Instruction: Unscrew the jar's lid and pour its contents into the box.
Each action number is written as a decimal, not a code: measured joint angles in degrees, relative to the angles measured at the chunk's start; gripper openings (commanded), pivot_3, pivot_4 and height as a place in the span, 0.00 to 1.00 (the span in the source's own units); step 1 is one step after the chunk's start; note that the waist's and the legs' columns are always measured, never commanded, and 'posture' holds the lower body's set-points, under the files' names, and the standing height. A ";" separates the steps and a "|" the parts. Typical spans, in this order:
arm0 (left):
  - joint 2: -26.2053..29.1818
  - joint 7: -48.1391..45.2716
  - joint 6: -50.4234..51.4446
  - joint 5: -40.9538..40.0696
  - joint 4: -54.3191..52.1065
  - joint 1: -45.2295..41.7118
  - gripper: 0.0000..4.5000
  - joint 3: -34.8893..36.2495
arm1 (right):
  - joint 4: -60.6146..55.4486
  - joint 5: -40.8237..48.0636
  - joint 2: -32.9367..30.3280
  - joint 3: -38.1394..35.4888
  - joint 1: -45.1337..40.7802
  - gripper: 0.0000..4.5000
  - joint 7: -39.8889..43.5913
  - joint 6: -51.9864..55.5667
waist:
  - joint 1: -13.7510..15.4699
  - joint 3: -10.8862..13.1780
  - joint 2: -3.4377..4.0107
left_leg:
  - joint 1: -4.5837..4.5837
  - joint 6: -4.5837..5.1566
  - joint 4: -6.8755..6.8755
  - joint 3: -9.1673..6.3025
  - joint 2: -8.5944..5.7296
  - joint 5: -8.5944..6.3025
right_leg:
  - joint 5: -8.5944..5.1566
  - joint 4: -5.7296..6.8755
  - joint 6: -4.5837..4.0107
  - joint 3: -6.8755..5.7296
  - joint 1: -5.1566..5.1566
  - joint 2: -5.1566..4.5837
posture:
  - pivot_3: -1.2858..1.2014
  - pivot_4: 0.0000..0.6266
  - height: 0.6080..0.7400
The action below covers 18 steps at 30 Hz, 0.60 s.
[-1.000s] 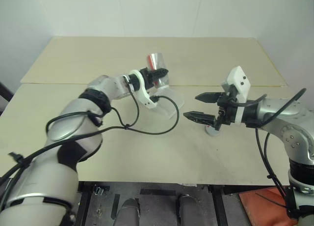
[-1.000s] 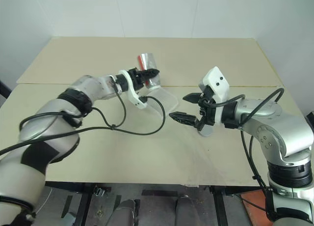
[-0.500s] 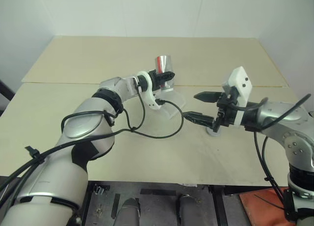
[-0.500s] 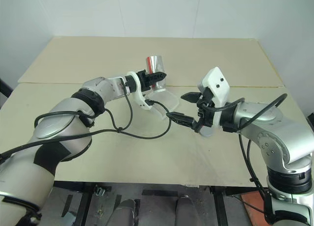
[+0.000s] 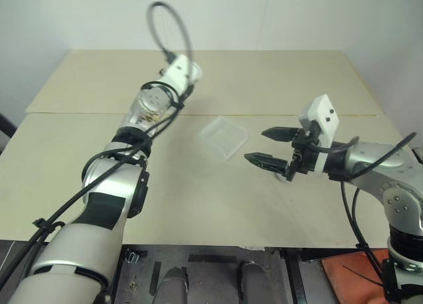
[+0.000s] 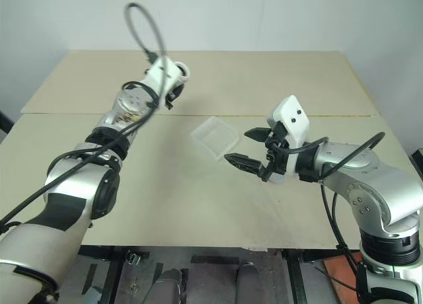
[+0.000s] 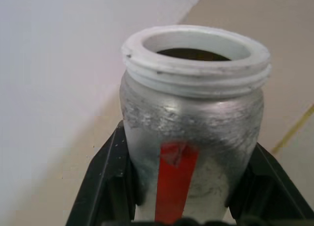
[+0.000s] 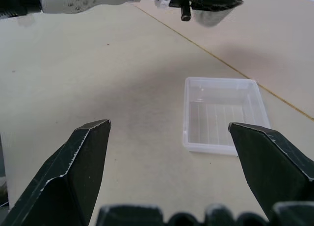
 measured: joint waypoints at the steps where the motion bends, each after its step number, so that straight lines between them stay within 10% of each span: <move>1: -0.10 0.05 3.54 -2.36 -2.73 2.25 0.42 2.00 | 0.00 0.04 0.06 -0.01 0.09 0.99 -0.07 0.00 | -0.17 0.00 0.00 | 0.02 -0.01 0.00 0.00 0.01 0.00 | 0.00 0.02 0.00 0.00 0.00 0.00 | 0.52 0.24 1.00; 14: -1.25 -3.66 20.33 -14.25 -29.37 14.91 0.42 6.88 | 0.43 0.09 1.16 1.08 -0.21 0.99 0.18 -0.73 | -1.21 0.00 0.00 | 0.07 -0.40 0.01 -0.02 0.01 0.23 | 0.01 0.05 -0.02 0.00 0.04 0.01 | 0.52 0.24 1.00; 18: 3.66 -0.77 5.53 -0.89 -26.75 14.37 0.42 -6.26 | 1.90 -0.42 0.41 1.97 -1.35 0.99 0.94 -0.93 | -1.15 0.00 0.00 | 0.08 -0.46 -0.01 -0.01 0.00 0.27 | 0.03 -0.01 -0.05 0.00 0.03 0.01 | 0.52 0.24 1.00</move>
